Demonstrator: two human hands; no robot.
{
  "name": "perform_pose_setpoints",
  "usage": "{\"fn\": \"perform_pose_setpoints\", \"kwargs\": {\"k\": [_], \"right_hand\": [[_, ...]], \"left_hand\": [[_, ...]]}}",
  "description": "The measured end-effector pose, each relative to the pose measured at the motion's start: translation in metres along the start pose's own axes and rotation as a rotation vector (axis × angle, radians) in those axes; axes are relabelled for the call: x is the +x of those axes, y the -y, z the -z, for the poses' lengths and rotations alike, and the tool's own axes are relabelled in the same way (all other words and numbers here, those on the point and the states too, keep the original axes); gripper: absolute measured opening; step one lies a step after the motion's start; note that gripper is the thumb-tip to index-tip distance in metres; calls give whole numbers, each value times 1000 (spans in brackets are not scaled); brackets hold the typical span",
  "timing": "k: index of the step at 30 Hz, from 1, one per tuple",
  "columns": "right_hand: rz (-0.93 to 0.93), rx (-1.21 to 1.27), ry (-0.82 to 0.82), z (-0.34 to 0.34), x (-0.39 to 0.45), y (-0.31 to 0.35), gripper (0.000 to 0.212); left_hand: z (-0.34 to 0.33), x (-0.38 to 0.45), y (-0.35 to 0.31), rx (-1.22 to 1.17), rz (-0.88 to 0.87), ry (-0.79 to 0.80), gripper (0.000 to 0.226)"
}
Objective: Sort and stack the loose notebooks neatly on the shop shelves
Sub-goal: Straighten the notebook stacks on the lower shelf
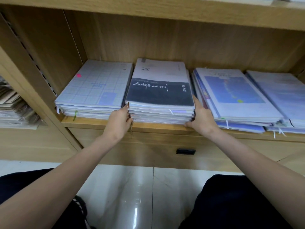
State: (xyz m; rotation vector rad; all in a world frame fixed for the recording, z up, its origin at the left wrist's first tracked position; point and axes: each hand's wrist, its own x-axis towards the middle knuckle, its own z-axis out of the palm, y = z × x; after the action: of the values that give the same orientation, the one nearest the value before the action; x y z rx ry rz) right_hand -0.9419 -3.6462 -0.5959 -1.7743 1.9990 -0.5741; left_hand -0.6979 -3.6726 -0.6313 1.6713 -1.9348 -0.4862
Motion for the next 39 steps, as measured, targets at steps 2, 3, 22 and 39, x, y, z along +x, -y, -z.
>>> {"fn": "perform_pose_setpoints", "kwargs": {"k": [2,3,22,39], "right_hand": [[-15,12,23,1,-1,-1,106],[-19,3,22,0,-2,-1,105],[-80,584,90,0,11,1,117],[36,16,-20,22,13,22,85]], "left_hand": [[-1,0,2,47,-29,23,32],[-2,0,2,38,-34,39,36],[17,-1,-21,-586,143,194,72],[38,38,-11,-442,69,285,79]]}}
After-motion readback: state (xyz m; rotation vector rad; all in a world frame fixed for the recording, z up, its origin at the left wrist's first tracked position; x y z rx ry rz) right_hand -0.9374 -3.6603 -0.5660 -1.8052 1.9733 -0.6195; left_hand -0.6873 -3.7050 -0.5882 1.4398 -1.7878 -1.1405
